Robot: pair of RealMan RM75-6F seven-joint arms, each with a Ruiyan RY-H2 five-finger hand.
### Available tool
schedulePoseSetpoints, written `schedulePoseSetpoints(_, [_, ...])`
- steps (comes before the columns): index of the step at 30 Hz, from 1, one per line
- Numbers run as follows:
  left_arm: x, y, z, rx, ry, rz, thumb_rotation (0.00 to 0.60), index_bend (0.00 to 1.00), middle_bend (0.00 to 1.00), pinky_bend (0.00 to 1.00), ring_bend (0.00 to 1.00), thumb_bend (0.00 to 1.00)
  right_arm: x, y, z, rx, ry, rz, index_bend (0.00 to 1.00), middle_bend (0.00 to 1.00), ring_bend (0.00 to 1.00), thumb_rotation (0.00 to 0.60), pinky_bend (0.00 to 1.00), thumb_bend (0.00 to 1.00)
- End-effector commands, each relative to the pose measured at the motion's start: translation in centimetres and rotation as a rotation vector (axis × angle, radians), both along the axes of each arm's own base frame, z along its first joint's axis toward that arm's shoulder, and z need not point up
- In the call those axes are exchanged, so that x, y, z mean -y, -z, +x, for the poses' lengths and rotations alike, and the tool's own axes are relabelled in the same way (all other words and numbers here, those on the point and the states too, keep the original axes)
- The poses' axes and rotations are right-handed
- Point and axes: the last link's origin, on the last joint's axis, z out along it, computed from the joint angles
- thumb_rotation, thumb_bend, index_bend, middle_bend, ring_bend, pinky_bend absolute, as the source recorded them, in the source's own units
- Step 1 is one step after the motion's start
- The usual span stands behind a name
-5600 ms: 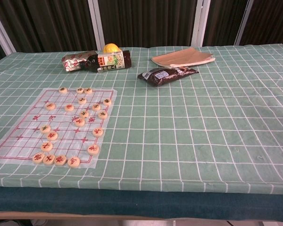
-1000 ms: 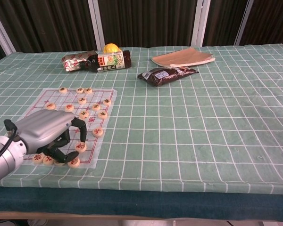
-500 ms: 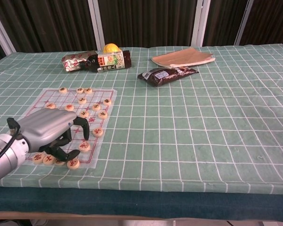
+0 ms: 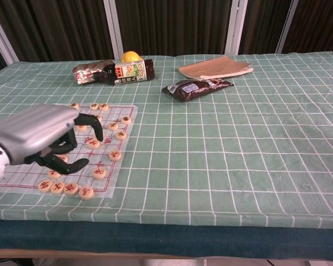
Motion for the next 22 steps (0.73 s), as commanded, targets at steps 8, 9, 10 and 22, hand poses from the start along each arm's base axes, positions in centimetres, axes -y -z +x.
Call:
schedulePoseSetpoints(8, [10.5, -14.8, -12.2, 0.045, -0.135, 0.416, 0.600, 0.01, 0.08, 0.22, 0.05, 0.38, -1.1, -0.8, 0.1, -0.044, 0.050, -0.027, 0.00, 0.00, 0.00, 0.600, 0.00, 0.11])
schedulePoseSetpoints(9, [11.1, -15.1, -12.9, 0.059, -0.157, 0.423, 0.600, 0.00, 0.05, 0.18, 0.02, 0.38, -1.1, -0.9, 0.1, -0.043, 0.045, -0.029, 0.00, 0.00, 0.00, 0.600, 0.00, 0.11])
schedulePoseSetpoints(10, [12.1, -15.4, -14.1, 0.075, -0.196, 0.431, 0.600, 0.00, 0.01, 0.15, 0.00, 0.39, -1.1, -0.9, 0.3, -0.038, 0.036, -0.034, 0.00, 0.00, 0.00, 0.600, 0.00, 0.11])
schedulePoseSetpoints(22, [11.7, -15.8, -15.5, -0.007, -0.258, 0.371, 0.600, 0.00, 0.00, 0.13, 0.00, 0.40, -1.3, -0.7, 0.2, -0.047, 0.039, -0.032, 0.00, 0.00, 0.00, 0.600, 0.00, 0.11])
